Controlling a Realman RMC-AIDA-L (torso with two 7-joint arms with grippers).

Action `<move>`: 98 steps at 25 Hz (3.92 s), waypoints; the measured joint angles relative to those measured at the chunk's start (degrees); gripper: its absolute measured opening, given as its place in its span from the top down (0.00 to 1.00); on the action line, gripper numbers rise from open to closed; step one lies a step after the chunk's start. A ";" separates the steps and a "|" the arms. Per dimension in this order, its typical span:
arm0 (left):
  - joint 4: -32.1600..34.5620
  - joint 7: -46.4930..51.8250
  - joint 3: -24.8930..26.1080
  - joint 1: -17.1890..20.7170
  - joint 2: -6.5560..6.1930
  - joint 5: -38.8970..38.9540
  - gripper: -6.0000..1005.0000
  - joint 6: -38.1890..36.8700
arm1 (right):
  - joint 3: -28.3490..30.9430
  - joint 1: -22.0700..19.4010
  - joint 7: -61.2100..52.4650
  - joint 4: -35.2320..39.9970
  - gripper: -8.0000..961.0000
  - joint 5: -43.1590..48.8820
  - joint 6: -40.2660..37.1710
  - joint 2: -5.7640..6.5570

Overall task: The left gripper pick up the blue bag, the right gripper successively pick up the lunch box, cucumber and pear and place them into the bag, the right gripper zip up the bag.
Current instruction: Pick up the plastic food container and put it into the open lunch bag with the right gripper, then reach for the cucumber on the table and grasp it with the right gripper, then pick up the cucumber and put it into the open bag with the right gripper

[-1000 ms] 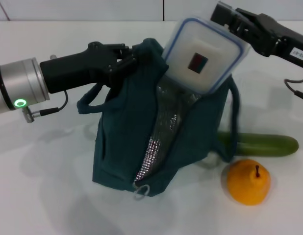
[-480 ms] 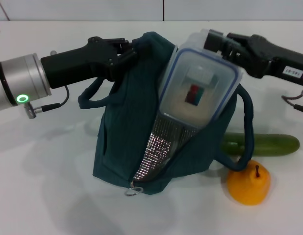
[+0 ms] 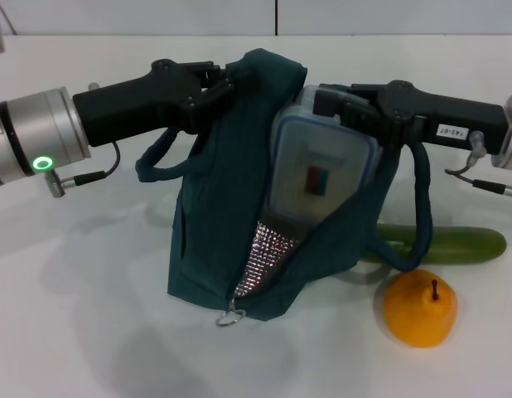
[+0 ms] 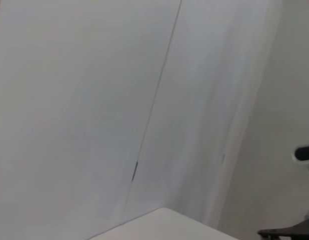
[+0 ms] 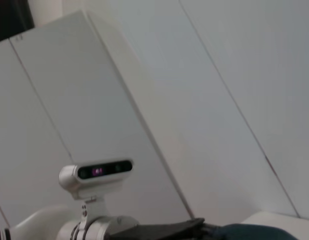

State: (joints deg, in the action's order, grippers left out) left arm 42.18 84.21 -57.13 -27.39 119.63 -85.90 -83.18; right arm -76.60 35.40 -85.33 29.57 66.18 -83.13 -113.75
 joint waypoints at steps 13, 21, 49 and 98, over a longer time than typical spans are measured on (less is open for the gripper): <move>-2.40 -2.88 0.00 -0.09 -0.10 0.01 0.87 3.57 | 10.70 -2.60 -0.30 8.78 0.70 3.24 -9.10 3.95; -3.19 -2.92 0.00 -0.05 -0.13 -0.09 0.87 3.93 | 14.56 -0.53 -10.10 17.05 0.37 31.48 -11.07 12.19; -3.95 -2.91 0.00 -2.35 0.00 0.04 0.87 7.09 | 6.39 6.10 -14.20 34.23 0.19 74.22 -12.48 -0.10; -3.69 -4.18 0.72 -1.72 -0.16 0.09 0.87 7.59 | 17.42 -1.60 -24.95 38.07 0.41 74.81 5.95 -1.85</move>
State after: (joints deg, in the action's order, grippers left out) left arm 38.49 80.04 -56.41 -29.12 119.48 -85.81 -75.59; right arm -59.18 33.80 -110.28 67.64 140.99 -77.18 -115.60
